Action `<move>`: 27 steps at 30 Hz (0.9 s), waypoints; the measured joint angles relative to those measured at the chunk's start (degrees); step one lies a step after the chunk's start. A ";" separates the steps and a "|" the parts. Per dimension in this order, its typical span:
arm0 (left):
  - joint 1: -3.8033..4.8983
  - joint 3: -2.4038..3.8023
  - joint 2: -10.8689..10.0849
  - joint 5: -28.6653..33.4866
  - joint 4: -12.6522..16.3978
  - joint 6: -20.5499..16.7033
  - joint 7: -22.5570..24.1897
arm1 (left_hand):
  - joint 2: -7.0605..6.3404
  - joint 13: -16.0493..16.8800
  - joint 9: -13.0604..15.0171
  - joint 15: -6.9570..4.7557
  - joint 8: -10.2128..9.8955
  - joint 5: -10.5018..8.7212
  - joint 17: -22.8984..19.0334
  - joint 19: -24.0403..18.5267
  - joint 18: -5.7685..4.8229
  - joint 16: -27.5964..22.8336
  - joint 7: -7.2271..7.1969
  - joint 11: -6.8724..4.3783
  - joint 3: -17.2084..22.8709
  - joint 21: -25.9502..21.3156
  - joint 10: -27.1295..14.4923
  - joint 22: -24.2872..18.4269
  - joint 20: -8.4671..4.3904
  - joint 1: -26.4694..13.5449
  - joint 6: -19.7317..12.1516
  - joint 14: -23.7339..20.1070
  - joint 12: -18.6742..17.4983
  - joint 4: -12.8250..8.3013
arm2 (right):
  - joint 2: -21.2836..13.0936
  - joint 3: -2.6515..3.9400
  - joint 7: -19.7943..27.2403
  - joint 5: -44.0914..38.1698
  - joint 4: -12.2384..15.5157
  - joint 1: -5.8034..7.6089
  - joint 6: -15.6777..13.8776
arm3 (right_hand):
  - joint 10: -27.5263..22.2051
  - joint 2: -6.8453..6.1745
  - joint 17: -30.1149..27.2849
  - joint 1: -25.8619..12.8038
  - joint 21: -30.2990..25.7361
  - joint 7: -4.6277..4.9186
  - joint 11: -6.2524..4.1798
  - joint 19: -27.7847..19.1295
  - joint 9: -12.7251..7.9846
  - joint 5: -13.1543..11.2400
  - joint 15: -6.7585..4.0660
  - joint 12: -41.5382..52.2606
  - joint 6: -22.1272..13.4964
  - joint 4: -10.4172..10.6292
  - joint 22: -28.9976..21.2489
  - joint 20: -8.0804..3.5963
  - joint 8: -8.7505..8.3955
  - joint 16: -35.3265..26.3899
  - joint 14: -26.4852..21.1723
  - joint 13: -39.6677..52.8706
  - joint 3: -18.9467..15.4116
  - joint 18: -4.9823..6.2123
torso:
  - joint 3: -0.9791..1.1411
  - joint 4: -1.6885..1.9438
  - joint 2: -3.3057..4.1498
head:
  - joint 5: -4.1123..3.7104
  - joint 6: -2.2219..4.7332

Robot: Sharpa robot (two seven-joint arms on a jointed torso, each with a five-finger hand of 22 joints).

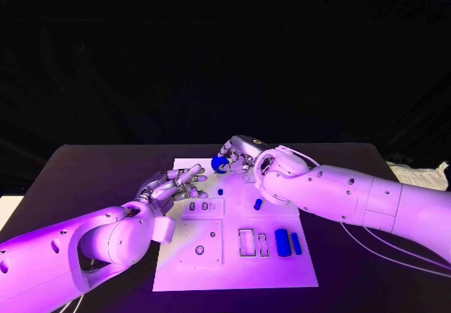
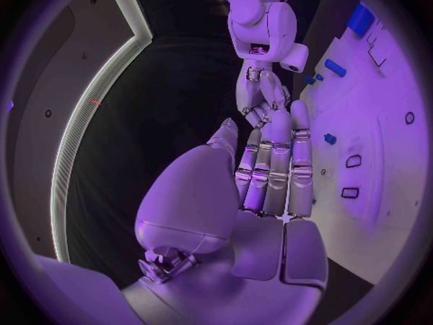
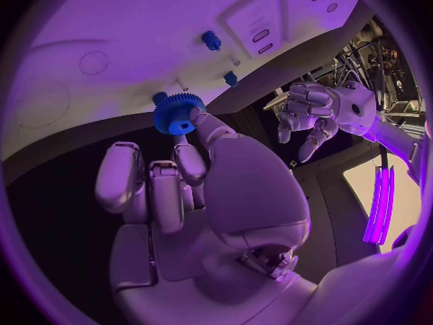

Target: Assemble the parts on the task board

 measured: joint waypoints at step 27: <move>0.02 0.01 -0.07 -0.02 -0.35 0.03 0.03 | 0.22 0.00 0.00 0.00 0.00 0.00 -0.05 -0.21 0.00 0.00 0.00 -0.21 0.00 0.00 -0.21 0.12 0.21 0.22 0.00 0.00 0.00 0.00 | 3.33 -0.18 -1.81 -2.90 -2.74 -1.45 3.21 | -4.44 -2.94 -0.02 -3.25 -0.71 0.59 1.65 -0.96 1.59 0.79 1.08 -6.69 -1.74 2.02 -1.97 0.97 -1.71 0.00 0.00 -5.56 0.82 0.00 | 0.19 -0.20 0.01 | 0.36 -0.35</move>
